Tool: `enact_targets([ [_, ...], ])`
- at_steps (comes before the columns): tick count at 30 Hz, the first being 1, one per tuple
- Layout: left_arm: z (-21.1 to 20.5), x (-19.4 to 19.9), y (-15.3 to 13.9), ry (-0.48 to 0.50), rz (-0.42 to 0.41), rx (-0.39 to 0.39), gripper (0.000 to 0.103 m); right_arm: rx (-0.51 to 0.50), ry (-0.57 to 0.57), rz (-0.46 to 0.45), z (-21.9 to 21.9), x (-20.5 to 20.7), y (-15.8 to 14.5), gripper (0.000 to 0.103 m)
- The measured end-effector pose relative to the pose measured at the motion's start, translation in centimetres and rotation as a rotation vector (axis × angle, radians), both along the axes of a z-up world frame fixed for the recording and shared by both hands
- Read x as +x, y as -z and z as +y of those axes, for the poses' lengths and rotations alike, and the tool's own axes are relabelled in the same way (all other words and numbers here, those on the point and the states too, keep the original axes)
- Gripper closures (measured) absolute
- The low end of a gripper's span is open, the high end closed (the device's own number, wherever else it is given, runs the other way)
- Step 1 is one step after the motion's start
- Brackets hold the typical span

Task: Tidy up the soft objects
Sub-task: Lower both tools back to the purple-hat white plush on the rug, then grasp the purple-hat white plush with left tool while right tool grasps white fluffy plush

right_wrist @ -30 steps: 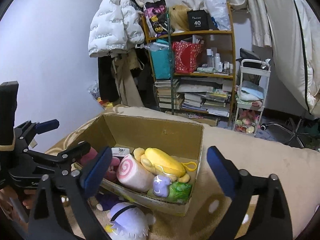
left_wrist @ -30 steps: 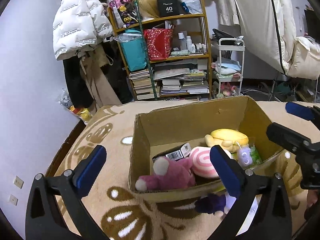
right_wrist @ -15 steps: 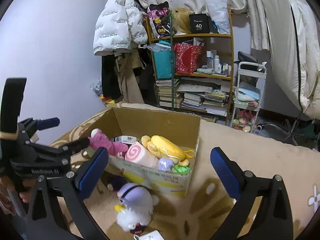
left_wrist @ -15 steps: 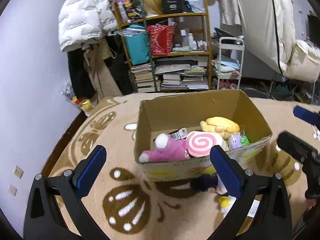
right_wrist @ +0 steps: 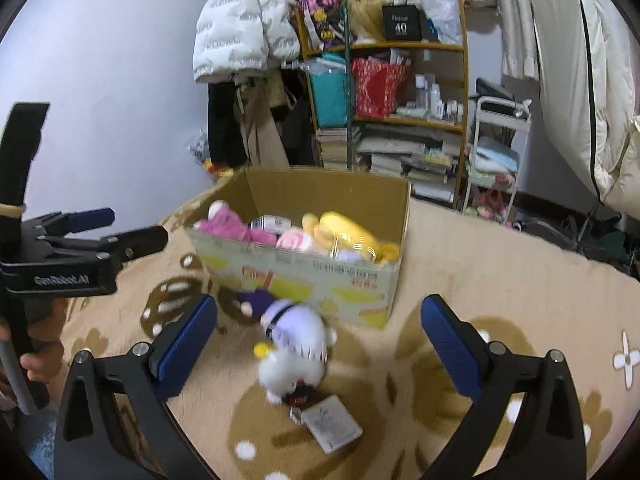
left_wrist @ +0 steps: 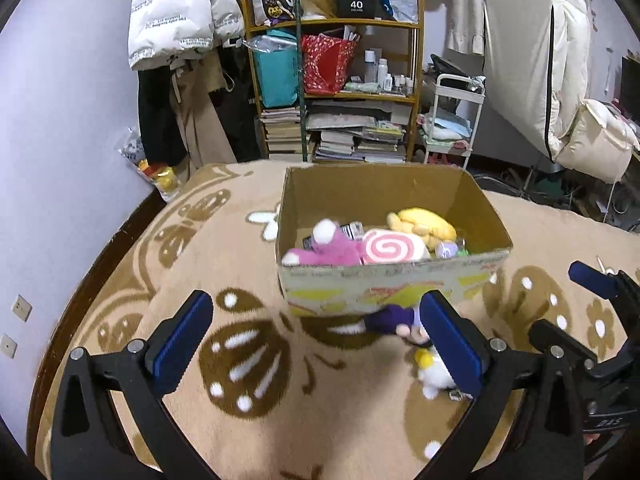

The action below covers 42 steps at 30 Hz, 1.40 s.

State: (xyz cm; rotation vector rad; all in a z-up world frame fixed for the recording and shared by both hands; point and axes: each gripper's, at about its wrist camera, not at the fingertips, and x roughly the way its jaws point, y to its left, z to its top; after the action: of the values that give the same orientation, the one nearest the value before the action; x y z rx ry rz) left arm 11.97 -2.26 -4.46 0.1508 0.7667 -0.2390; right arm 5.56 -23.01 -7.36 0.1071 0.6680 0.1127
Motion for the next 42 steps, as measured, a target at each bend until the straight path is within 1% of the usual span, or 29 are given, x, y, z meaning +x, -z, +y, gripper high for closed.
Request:
enact_targets([
  [4, 0.1, -0.4, 0.6, 0.009, 0.029, 0.002, 0.001, 0.014, -0.016, 0.059, 0.3, -0.1, 1.2, 0.000],
  [7, 0.1, 0.0, 1.1, 0.014, 0.052, -0.021, 0.001, 0.001, -0.021, 0.089, 0.5, 0.3, 2.1, 0.000],
  [16, -1.4, 2.5, 3.2, 0.045, 0.124, -0.074, 0.001, 0.030, -0.014, 0.178, 0.2, 2.3, 5.0, 0.000],
  [19, -2.5, 3.3, 3.8, 0.085, 0.139, -0.093, 0.001, 0.034, -0.002, 0.210, 0.1, 3.1, 5.9, 0.000],
  [25, -5.1, 4.0, 4.9, 0.144, 0.152, -0.072, 0.001, 0.067, -0.018, 0.262, 0.2, 4.1, 7.3, 0.000],
  [30, -6.4, 4.5, 6.2, 0.192, 0.197, -0.083, 0.001, 0.092, -0.043, 0.331, 0.2, 4.5, 8.4, 0.000],
  [34, -7.1, 4.8, 7.1, 0.220, 0.225, -0.068, 0.001, 0.084, -0.034, 0.377, 0.3, 4.7, 9.8, 0.000],
  [35, -7.4, 4.9, 7.3, 0.225, 0.232, -0.063, 0.001, 0.095, -0.032, 0.387, 0.3, 4.8, 10.0, 0.000],
  [37, -7.8, 5.1, 7.9, 0.236, 0.245, -0.056, 0.001, 0.117, -0.026, 0.411, 0.1, 5.0, 10.4, 0.006],
  [38, -7.9, 5.2, 8.1, 0.239, 0.245, -0.052, 0.001, 0.129, -0.025, 0.431, -0.1, 5.2, 10.6, 0.008],
  [39, -8.1, 5.2, 8.3, 0.238, 0.236, -0.043, 0.001, 0.150, -0.025, 0.460, -0.2, 5.4, 11.0, 0.008],
  [42, -8.5, 5.3, 8.7, 0.258, 0.240, -0.036, 0.001, 0.192, -0.021, 0.496, -0.5, 5.3, 11.6, 0.008],
])
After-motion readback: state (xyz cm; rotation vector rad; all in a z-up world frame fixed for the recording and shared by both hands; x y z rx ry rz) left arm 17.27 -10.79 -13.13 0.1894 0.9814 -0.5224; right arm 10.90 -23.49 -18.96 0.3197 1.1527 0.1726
